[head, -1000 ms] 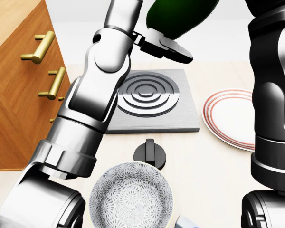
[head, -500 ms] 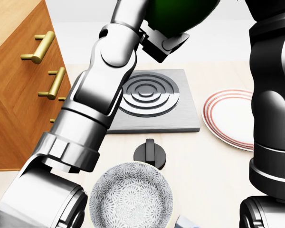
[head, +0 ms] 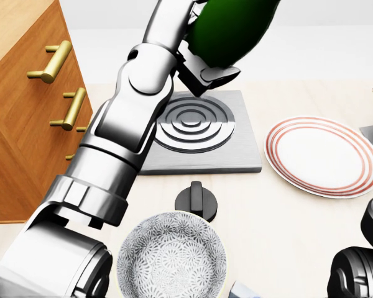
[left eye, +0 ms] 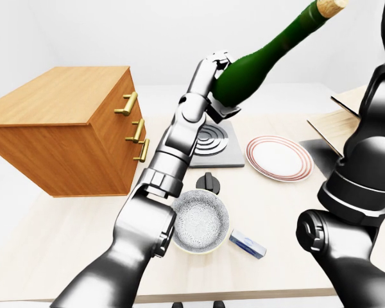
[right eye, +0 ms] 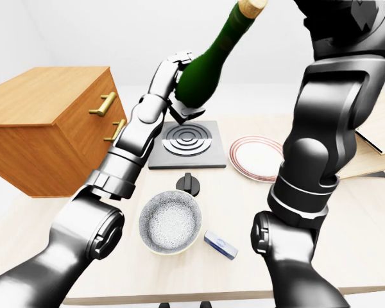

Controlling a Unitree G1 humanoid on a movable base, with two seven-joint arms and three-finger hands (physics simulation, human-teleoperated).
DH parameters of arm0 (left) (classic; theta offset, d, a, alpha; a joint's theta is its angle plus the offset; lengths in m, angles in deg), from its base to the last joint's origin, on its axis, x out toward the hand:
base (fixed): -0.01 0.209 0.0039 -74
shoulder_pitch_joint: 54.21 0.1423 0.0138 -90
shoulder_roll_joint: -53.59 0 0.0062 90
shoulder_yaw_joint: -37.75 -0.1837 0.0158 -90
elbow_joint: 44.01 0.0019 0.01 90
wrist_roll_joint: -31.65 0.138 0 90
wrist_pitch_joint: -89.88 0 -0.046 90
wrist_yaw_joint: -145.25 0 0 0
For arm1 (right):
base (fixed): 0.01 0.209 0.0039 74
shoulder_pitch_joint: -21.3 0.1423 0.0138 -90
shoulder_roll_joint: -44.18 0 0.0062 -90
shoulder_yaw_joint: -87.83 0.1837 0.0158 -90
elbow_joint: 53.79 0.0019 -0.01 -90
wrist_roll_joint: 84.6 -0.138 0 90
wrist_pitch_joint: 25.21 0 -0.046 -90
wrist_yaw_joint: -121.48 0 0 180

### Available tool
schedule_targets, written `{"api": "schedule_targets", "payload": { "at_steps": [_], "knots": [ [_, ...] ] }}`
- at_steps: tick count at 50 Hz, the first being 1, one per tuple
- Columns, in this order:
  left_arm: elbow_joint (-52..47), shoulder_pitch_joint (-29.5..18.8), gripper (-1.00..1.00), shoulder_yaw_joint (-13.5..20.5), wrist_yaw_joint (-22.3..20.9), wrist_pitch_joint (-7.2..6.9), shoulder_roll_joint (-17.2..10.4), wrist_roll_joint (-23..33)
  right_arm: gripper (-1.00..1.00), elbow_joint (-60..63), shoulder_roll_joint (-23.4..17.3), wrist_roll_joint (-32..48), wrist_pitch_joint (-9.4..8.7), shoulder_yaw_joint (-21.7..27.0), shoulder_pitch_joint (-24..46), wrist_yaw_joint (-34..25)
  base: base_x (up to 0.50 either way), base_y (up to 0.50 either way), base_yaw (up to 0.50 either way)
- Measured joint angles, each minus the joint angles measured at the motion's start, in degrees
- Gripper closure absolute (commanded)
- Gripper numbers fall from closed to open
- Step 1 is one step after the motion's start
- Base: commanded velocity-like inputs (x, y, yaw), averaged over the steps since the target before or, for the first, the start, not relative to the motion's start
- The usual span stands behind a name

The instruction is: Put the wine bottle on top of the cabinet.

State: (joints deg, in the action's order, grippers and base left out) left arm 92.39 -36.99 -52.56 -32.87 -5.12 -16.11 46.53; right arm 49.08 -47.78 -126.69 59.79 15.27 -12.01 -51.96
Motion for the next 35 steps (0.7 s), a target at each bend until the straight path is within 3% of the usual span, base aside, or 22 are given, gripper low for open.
{"api": "schedule_targets", "payload": {
  "at_steps": [9,14,18,26,35],
  "knots": [
    [2.60,-3.62,1.00,2.51,-2.17,0.00,-4.27,-3.58,-1.00,6.12,-9.77,-30.34,0.00,2.55,-4.70,23.44,0.00,0.00,0.00],
    [2.14,-5.88,1.00,3.98,-3.51,0.00,-8.07,-6.10,-1.00,9.77,-15.86,-43.04,0.00,2.65,-9.25,23.44,0.00,0.00,0.00],
    [0.05,-6.89,1.00,5.03,-4.73,0.00,-11.16,-8.20,-1.00,12.50,-19.30,-48.46,0.00,3.41,-13.67,23.44,0.00,0.00,0.00],
    [-5.45,-7.73,1.00,6.67,-7.83,0.00,-16.68,-12.49,-1.00,16.01,-22.66,-51.14,0.00,5.10,-21.28,23.44,0.00,0.00,0.00],
    [-13.31,-8.06,1.00,8.16,-12.33,0.00,-22.00,-17.60,-1.00,16.97,-23.87,-50.28,0.00,6.00,-25.10,23.44,0.00,0.00,0.00]
  ]
}}
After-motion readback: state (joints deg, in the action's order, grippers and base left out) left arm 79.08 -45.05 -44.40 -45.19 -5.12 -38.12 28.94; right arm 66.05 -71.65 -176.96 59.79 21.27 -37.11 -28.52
